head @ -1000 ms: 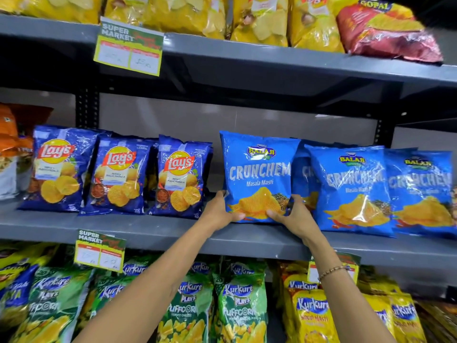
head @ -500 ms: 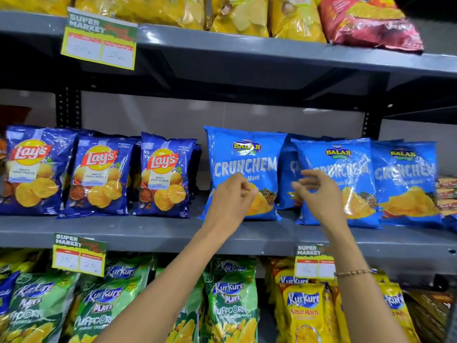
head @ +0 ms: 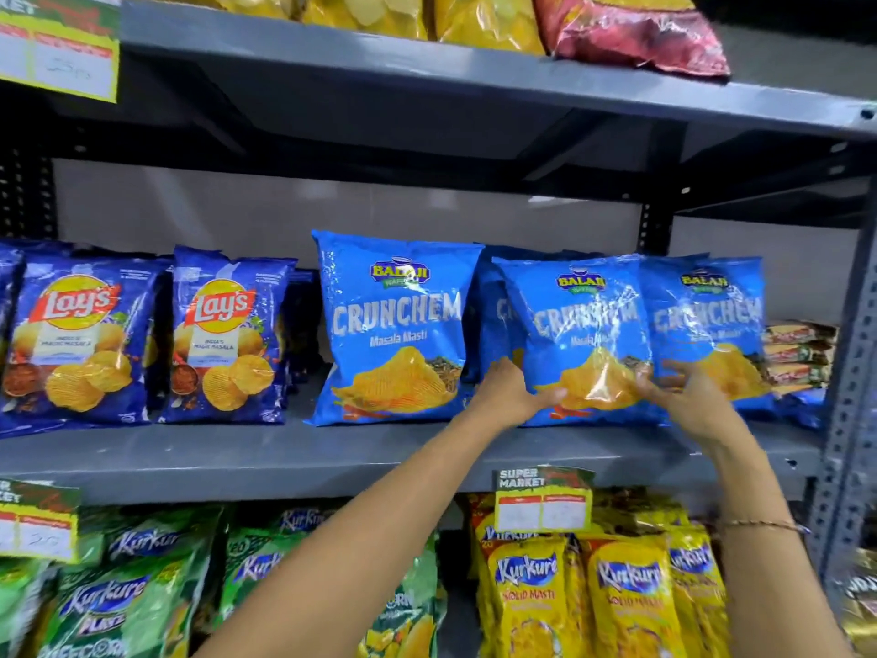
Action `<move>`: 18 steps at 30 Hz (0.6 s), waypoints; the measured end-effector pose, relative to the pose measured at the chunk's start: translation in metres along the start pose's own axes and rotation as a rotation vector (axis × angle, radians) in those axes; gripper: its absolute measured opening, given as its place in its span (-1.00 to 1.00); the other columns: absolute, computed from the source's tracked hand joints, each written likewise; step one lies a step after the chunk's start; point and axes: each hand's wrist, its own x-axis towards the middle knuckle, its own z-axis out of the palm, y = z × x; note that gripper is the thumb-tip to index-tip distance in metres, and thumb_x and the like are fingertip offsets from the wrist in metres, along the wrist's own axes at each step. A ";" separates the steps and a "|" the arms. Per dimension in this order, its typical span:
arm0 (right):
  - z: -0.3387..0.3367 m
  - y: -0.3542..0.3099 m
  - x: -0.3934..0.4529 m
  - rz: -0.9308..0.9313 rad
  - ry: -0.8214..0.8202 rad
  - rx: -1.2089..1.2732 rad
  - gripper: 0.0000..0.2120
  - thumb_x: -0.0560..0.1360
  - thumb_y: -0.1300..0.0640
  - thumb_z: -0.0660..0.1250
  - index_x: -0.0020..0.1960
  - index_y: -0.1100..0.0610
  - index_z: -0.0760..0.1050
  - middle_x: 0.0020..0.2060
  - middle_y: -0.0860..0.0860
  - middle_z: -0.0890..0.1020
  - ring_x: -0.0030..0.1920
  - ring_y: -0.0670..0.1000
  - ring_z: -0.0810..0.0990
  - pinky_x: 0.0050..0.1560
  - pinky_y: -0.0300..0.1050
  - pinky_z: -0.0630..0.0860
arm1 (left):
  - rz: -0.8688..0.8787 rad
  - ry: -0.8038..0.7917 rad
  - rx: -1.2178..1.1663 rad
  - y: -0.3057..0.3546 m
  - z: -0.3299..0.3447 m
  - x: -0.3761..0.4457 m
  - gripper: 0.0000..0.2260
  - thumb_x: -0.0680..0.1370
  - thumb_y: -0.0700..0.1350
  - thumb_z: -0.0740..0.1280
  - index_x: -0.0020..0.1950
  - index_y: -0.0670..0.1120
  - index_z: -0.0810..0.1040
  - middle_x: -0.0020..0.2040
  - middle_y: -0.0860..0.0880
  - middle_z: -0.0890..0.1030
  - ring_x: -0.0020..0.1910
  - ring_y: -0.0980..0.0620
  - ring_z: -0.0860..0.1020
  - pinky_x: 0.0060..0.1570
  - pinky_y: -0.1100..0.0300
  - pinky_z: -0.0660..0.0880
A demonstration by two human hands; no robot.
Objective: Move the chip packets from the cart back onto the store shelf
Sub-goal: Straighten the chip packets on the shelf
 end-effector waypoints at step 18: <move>0.029 0.010 0.007 -0.081 -0.137 -0.024 -0.31 0.40 0.04 0.44 0.40 0.22 0.22 0.35 0.19 0.42 0.08 0.07 0.48 0.19 0.08 0.44 | -0.140 0.143 -0.220 -0.008 0.014 0.008 -0.42 0.54 0.00 0.32 0.42 -0.23 0.17 0.44 -0.18 0.34 0.39 -0.18 0.34 0.33 -0.09 0.36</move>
